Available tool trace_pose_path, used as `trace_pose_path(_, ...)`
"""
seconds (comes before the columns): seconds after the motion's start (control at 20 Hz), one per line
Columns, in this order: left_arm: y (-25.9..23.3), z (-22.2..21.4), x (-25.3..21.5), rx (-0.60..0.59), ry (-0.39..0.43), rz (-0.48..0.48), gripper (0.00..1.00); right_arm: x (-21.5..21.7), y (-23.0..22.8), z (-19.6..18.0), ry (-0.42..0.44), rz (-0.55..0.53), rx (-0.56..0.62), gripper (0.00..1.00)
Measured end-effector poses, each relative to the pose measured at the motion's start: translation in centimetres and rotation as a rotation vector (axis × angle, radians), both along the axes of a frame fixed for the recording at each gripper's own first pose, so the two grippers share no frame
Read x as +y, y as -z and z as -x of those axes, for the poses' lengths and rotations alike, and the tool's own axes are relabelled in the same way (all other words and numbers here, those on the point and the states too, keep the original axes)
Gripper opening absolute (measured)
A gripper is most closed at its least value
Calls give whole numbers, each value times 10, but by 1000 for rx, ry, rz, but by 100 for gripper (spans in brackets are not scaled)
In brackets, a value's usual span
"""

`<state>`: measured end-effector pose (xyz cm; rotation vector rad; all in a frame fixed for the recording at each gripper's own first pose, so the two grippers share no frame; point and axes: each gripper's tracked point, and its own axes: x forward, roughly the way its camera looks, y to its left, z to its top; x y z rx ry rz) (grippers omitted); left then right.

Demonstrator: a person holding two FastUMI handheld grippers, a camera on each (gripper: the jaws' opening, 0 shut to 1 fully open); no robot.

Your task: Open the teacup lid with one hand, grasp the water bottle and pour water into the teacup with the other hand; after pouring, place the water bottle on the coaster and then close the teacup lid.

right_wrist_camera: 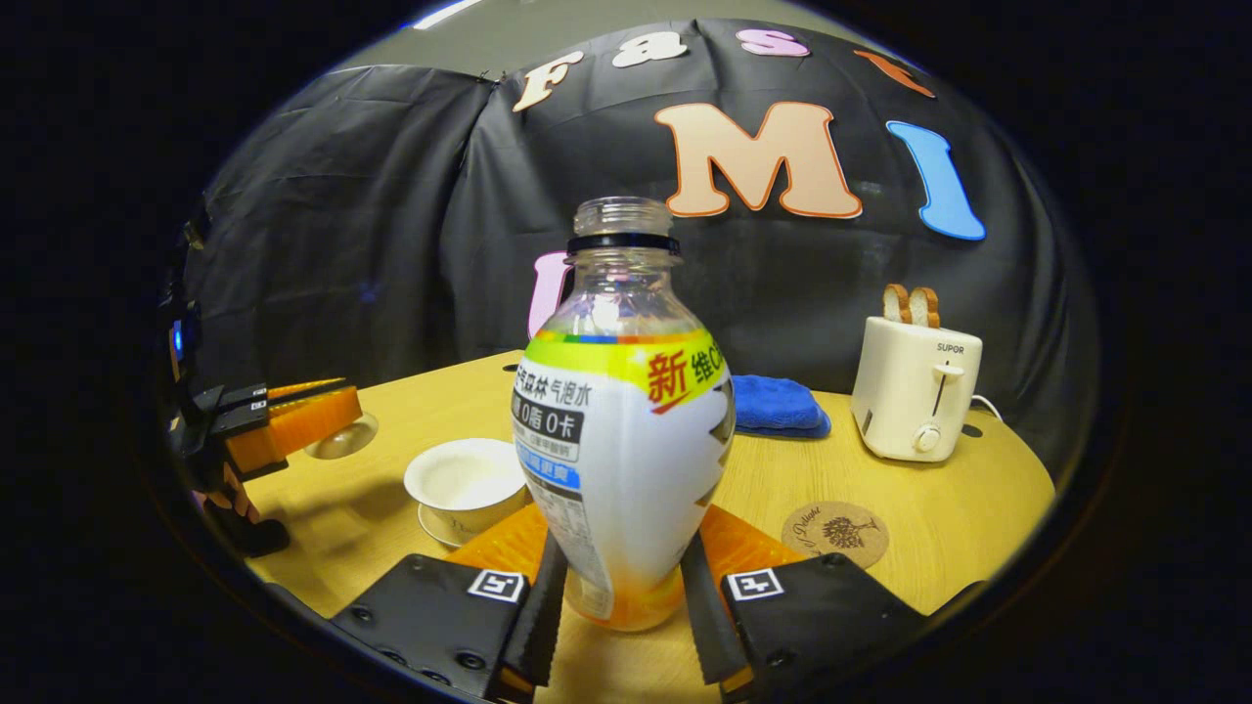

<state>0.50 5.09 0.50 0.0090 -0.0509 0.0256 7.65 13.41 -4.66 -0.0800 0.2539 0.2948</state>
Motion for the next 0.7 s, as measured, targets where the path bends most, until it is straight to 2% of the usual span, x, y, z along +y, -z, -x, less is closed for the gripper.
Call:
trace_pose_path(0.15,0,-1,2,1,-2,1,25,-9,-2,3,6,82,2,60)
trace_pose_path(0.35,2,0,7,2,-21,-2,25,-24,-20,-3,-15,266,-71,60)
trace_pose_path(0.45,1,0,5,1,-21,0,25,-31,-30,-7,-7,354,-105,57)
trace_pose_path(0.55,2,-1,5,2,-21,1,25,-40,-41,-15,8,522,-173,57)
trace_pose_path(0.6,2,-1,5,3,-21,3,25,-43,-46,-19,8,675,-230,57)
trace_pose_path(0.7,3,-1,5,3,-21,5,25,-41,-51,-19,-7,833,-295,58)
